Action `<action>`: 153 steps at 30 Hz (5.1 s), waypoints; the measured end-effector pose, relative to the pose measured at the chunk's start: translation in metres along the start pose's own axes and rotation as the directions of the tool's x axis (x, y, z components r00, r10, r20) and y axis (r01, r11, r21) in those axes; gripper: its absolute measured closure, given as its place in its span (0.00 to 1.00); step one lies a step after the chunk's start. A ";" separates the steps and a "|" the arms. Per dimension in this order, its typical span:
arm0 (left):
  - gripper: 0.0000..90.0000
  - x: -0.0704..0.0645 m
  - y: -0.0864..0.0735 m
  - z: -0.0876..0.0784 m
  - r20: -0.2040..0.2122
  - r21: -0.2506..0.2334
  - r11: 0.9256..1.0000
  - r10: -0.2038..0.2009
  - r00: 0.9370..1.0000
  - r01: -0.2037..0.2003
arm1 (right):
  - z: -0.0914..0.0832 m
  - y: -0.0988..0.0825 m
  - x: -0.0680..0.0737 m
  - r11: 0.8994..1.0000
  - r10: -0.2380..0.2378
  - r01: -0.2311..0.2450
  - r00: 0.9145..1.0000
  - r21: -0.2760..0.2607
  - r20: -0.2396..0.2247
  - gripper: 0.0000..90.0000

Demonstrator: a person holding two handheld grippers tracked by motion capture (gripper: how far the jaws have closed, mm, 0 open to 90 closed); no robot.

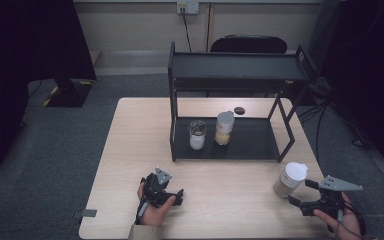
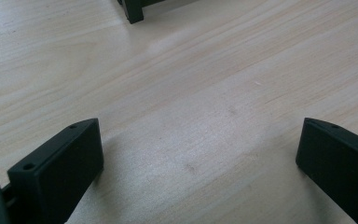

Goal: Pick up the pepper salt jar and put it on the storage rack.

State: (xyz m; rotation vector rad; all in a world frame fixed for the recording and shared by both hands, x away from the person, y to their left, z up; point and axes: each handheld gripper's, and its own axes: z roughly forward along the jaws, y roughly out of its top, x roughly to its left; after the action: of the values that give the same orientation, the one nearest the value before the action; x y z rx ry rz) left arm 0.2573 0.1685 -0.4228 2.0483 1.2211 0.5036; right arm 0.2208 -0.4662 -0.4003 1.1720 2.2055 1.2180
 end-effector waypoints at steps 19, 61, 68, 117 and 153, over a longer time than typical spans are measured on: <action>0.00 0.000 0.000 0.000 0.000 0.000 1.000 0.000 1.000 0.000 | 0.013 0.005 -0.001 1.000 0.010 -0.010 1.000 -0.028 0.017 0.02; 0.00 0.000 0.000 0.000 0.000 0.000 1.000 0.000 1.000 0.000 | 0.038 0.003 0.007 0.989 -0.032 0.034 0.999 -0.142 0.012 0.30; 0.00 0.000 0.000 0.000 0.000 0.000 1.000 0.000 1.000 0.000 | 0.037 0.003 0.009 0.988 -0.026 0.028 1.000 -0.150 0.014 0.32; 0.00 0.000 0.000 0.000 0.000 0.000 1.000 0.000 1.000 0.000 | 0.068 0.069 0.037 0.985 -0.096 0.091 0.995 -0.147 -0.029 0.33; 0.00 0.000 0.000 0.000 0.000 0.000 1.000 0.000 1.000 0.000 | 0.106 0.100 0.038 0.987 -0.080 0.085 0.996 -0.133 0.043 0.33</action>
State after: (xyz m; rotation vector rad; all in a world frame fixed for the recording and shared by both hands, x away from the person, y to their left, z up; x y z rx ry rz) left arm 0.2574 0.1686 -0.4227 2.0486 1.2210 0.5033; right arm 0.3153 -0.3522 -0.3747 1.0319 2.0866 1.2783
